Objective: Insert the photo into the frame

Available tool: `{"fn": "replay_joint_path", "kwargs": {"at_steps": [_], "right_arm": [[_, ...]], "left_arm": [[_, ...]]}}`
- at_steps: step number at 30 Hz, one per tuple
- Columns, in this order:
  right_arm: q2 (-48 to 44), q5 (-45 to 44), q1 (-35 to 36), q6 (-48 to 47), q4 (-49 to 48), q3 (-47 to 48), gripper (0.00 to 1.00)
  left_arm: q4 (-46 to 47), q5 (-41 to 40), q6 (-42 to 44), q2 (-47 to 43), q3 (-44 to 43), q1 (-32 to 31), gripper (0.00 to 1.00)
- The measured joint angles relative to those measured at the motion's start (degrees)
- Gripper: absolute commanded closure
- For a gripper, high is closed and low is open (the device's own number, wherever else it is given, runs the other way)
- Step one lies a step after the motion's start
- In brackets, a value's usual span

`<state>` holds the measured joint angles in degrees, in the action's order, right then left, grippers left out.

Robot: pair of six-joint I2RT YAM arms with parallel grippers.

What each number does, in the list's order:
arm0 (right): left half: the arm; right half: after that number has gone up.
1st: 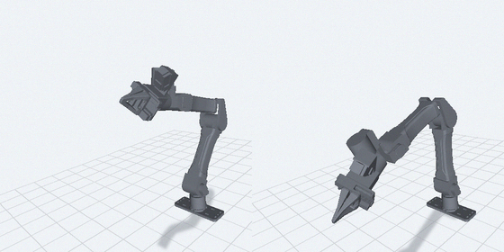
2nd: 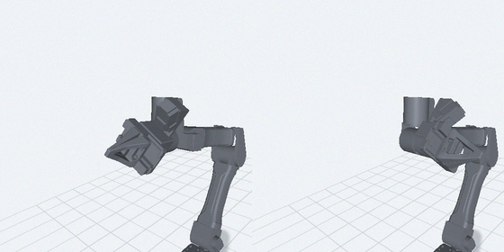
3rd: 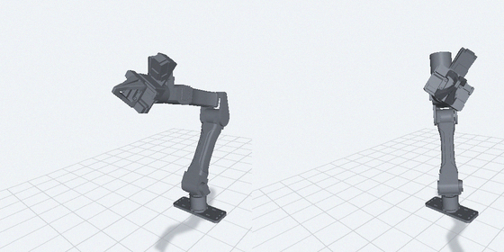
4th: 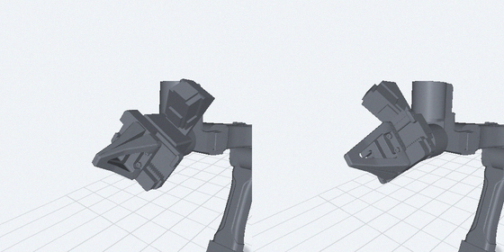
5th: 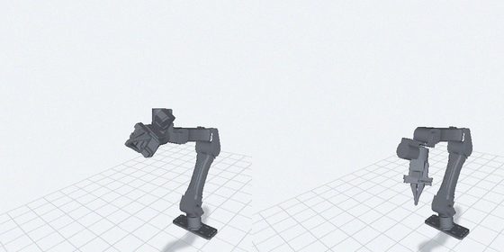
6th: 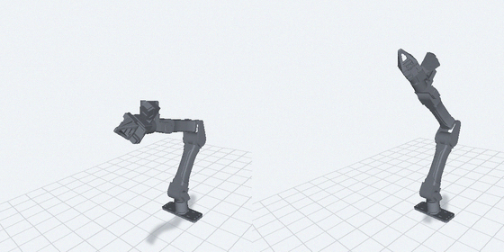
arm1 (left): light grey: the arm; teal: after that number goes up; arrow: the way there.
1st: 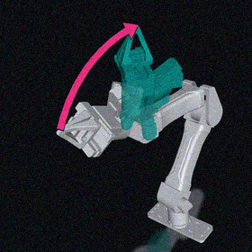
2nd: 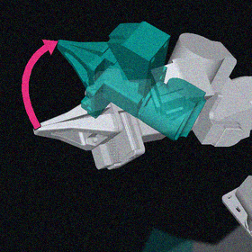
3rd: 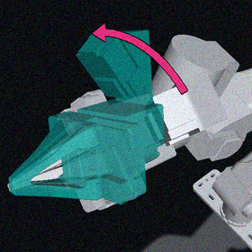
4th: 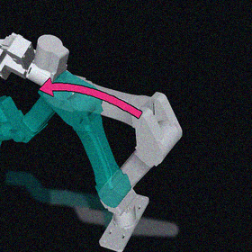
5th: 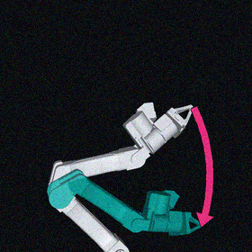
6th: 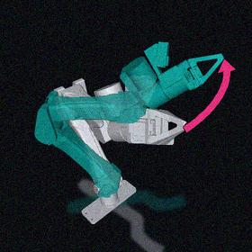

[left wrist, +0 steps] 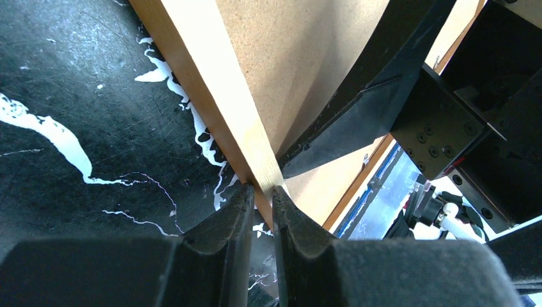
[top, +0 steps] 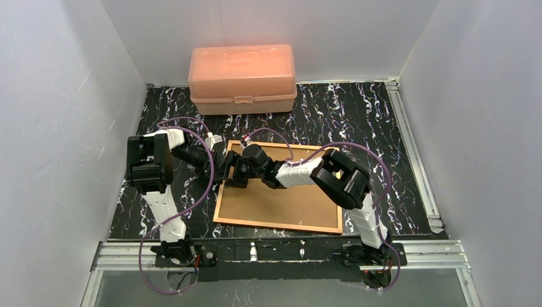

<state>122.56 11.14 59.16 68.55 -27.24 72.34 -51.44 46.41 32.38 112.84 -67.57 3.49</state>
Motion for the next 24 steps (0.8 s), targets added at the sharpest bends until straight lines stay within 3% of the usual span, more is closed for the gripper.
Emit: {"fn": "replay_joint_path", "kwargs": {"at_steps": [7, 11, 18, 19, 21, 23, 24], "right_arm": [[0.1, 0.7, -0.2, -0.2, 0.1, 0.2, 0.21], [0.0, 0.8, -0.4, -2.0, 1.5, 1.0, 0.18], [-4.2, -0.9, -0.1, -17.5, 14.3, 8.3, 0.17], [-5.8, -0.8, 0.1, -21.6, 16.9, 9.3, 0.17], [-10.2, -0.4, 1.0, -30.4, 22.3, 10.1, 0.18], [-14.7, 0.2, 2.0, -38.6, 28.6, 10.2, 0.18], [-17.1, 0.4, 2.6, -42.7, 32.0, 9.9, 0.19]], "left_arm": [[-0.1, 0.0, 0.0, 0.0, 0.0, 0.0, 0.85], [-0.8, -0.6, 0.0, 0.0, -0.4, 0.0, 0.8], [-3.9, -2.6, 0.5, -1.2, -3.9, 1.2, 0.7], [-4.8, -2.8, 0.6, -2.0, -4.8, 1.9, 0.67], [-6.5, -3.0, 1.1, -4.0, -6.6, 3.3, 0.49], [-8.1, -3.1, 2.0, -6.4, -7.9, 4.5, 0.41], [-9.2, -3.3, 2.2, -7.7, -8.6, 5.2, 0.31]]}}
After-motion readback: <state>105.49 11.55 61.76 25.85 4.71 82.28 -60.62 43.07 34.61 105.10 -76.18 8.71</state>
